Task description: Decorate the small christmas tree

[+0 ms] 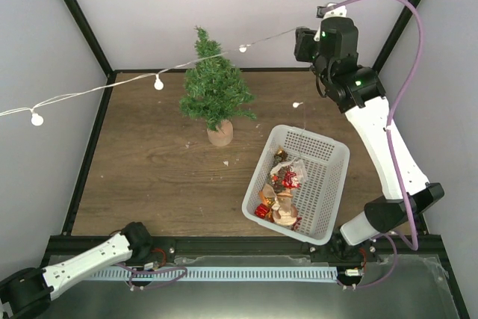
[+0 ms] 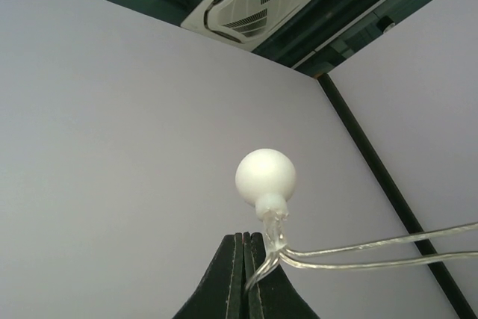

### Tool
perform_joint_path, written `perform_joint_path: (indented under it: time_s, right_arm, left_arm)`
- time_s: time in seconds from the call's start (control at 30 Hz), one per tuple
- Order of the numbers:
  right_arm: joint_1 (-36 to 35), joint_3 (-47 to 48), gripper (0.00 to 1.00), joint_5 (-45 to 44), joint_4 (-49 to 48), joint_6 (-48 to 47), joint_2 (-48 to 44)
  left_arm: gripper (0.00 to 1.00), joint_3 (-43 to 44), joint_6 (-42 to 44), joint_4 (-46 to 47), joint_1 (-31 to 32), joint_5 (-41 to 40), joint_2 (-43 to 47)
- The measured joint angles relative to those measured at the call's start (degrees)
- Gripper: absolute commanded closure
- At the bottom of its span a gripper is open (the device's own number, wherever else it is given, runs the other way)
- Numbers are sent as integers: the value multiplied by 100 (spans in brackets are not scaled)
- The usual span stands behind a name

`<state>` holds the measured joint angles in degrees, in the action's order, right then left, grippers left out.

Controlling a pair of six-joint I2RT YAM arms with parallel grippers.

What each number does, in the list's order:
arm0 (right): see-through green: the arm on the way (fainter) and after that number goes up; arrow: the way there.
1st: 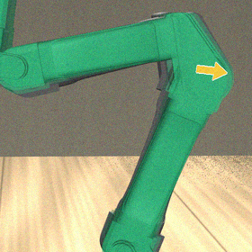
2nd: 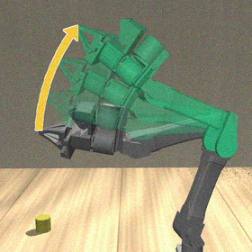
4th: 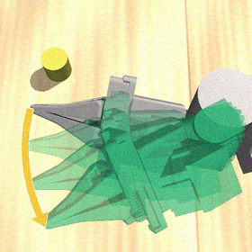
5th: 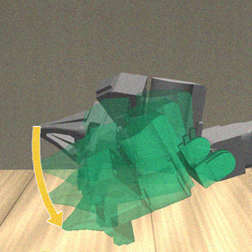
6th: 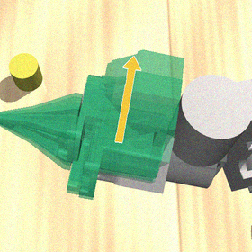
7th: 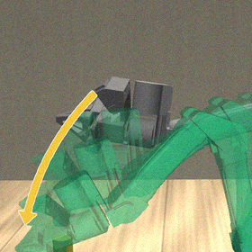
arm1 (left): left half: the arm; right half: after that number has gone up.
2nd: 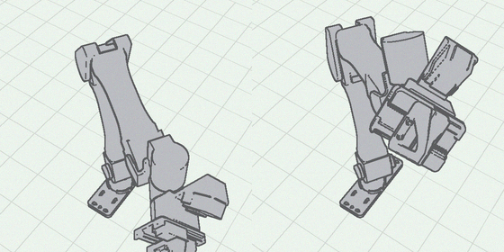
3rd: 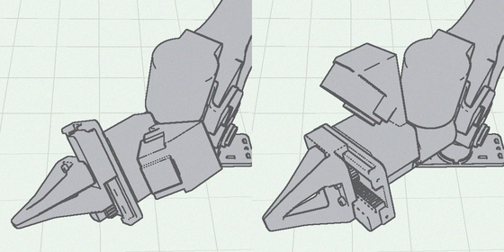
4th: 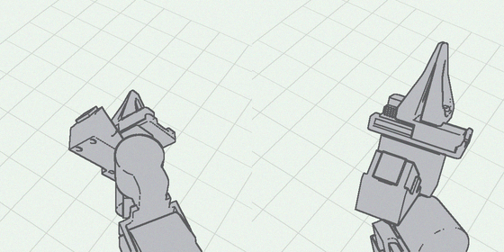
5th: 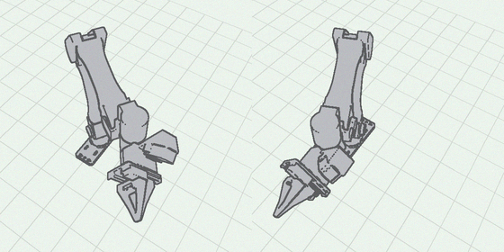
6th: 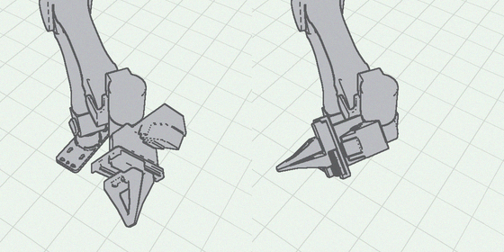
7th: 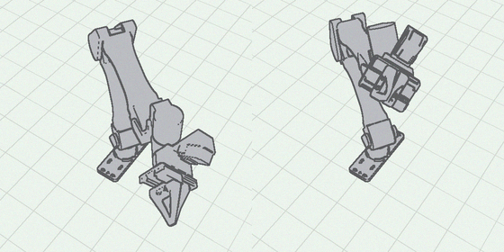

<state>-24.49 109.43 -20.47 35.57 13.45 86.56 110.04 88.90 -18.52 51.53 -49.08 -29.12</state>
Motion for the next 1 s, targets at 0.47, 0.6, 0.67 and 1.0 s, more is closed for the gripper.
perform_joint_path:
  time_s: [0.47,0.6,0.67,1.0]
  right_arm:
    - [79,1126,99,682,-11,146,192]
    - [79,1558,99,953,-96,170,243]
    - [79,1672,99,1095,-179,201,243]
    - [79,2664,99,1714,-525,382,494]
  left_arm:
    - [100,-1121,46,240,24,-76,378]
    - [100,-1445,144,361,94,-79,417]
    - [100,-1655,216,470,144,-79,466]
    - [100,-2190,723,1113,361,-79,542]
